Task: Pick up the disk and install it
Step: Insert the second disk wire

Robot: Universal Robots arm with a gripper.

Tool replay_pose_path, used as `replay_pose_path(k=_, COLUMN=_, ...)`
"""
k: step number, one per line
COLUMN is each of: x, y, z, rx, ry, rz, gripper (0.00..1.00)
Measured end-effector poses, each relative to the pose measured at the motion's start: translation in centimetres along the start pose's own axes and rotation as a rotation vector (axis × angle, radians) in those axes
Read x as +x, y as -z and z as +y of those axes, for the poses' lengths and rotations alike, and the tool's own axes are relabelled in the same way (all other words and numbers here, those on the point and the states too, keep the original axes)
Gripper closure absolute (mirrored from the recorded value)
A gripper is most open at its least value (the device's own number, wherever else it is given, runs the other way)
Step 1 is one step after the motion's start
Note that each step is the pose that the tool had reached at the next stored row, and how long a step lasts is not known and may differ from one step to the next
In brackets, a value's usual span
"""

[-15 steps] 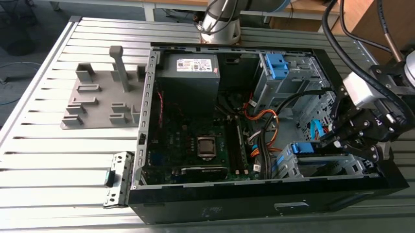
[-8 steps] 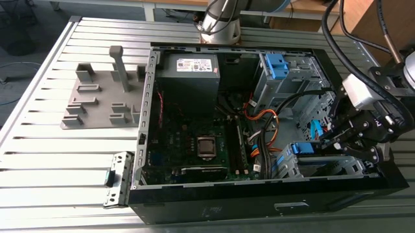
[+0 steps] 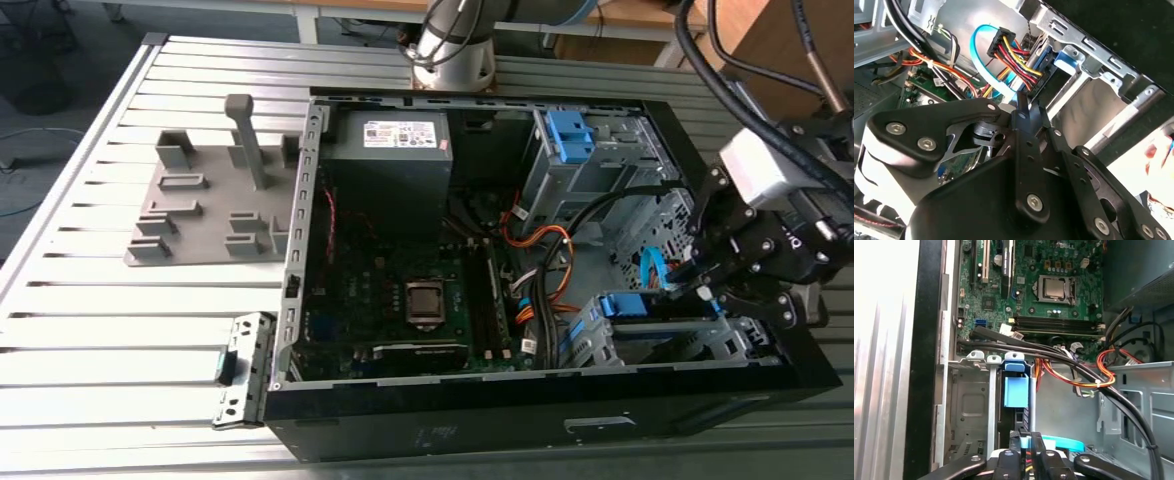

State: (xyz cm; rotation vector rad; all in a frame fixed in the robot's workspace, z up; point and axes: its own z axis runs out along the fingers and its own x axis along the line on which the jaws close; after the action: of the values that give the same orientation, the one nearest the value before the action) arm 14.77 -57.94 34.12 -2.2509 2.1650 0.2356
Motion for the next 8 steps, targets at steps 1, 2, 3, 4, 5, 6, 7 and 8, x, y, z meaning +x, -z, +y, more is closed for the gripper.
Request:
replay_pose_path(k=1, x=-0.01, y=0.1, z=0.01, rx=0.0, ry=0.0, rz=-0.0001, gripper=0.76)
replay_pose_path(k=2, x=-0.01, y=0.1, z=0.01, rx=0.0, ry=0.0, rz=-0.0004, gripper=0.76)
replay_pose_path(k=3, x=-0.01, y=0.1, z=0.01, rx=-0.0003, ry=0.0, rz=-0.0005, gripper=0.76)
replay_pose_path(k=4, x=-0.01, y=0.09, z=0.01, rx=-0.001, ry=0.0, rz=-0.0006, gripper=0.76)
replay_pose_path(k=5, x=0.0, y=0.06, z=-0.01, rx=-0.0024, ry=0.0, rz=-0.0006, gripper=0.76)
replay_pose_path(k=6, x=0.0, y=0.0, z=-0.04, rx=-0.0043, ry=0.0, rz=-0.0012, gripper=0.78)
replay_pose_path(k=7, x=0.01, y=-0.06, z=-0.07, rx=-0.0064, ry=-0.001, rz=-0.0016, gripper=0.78)
replay_pose_path(k=8, x=0.02, y=-0.12, z=-0.1, rx=-0.0087, ry=-0.001, rz=-0.002, gripper=0.84)
